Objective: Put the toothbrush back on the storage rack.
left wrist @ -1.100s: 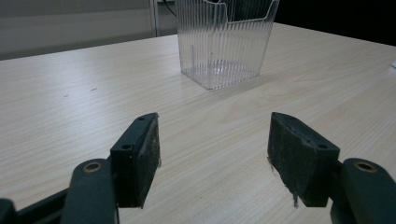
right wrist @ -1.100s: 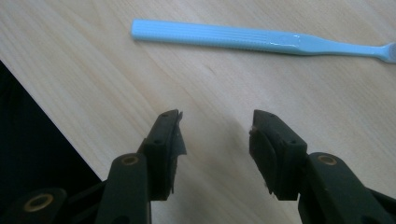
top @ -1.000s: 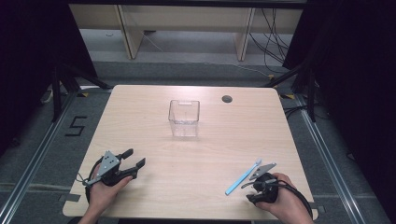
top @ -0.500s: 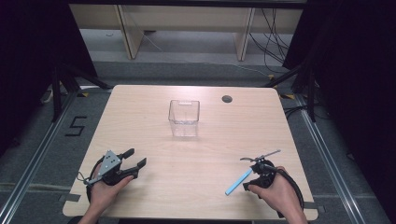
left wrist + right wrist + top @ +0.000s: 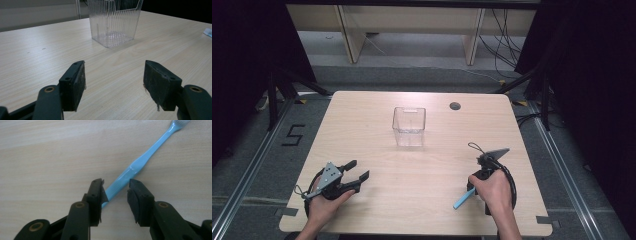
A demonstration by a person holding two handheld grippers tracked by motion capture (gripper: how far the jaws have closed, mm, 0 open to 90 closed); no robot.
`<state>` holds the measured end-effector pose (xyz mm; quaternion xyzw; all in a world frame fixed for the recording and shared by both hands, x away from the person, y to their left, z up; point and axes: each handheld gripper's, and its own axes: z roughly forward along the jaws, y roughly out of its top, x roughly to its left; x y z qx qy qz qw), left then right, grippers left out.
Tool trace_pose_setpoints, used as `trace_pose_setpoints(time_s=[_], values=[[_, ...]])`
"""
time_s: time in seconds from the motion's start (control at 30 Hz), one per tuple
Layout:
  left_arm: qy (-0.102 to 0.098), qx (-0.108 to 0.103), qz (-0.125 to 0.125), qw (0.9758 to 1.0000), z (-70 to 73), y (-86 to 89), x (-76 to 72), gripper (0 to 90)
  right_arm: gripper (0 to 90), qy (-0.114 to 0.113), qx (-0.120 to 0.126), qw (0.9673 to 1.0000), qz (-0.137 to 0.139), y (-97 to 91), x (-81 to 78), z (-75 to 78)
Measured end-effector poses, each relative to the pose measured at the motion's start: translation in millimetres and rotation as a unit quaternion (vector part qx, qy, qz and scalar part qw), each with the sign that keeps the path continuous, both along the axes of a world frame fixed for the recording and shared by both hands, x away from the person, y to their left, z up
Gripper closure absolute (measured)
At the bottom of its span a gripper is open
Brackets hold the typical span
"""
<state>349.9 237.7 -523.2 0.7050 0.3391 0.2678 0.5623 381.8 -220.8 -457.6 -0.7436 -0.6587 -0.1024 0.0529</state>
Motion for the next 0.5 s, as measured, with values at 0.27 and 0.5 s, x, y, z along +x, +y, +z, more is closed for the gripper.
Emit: trace_pose_setpoints(time_s=[0.27, 0.5], values=[[0.007, 0.012, 0.004, 0.9999, 1.1, -0.1, -1.6, 33.8, 63.2, 0.034, -0.017, 0.9984, -0.043, 2.5, 9.7, -7.2], [0.004, 0.012, 0.001, 0.9999, 1.1, -1.4, -1.7, 33.8, 61.2, 0.054, -0.024, 0.9952, -0.078, 5.2, 15.7, -10.1]])
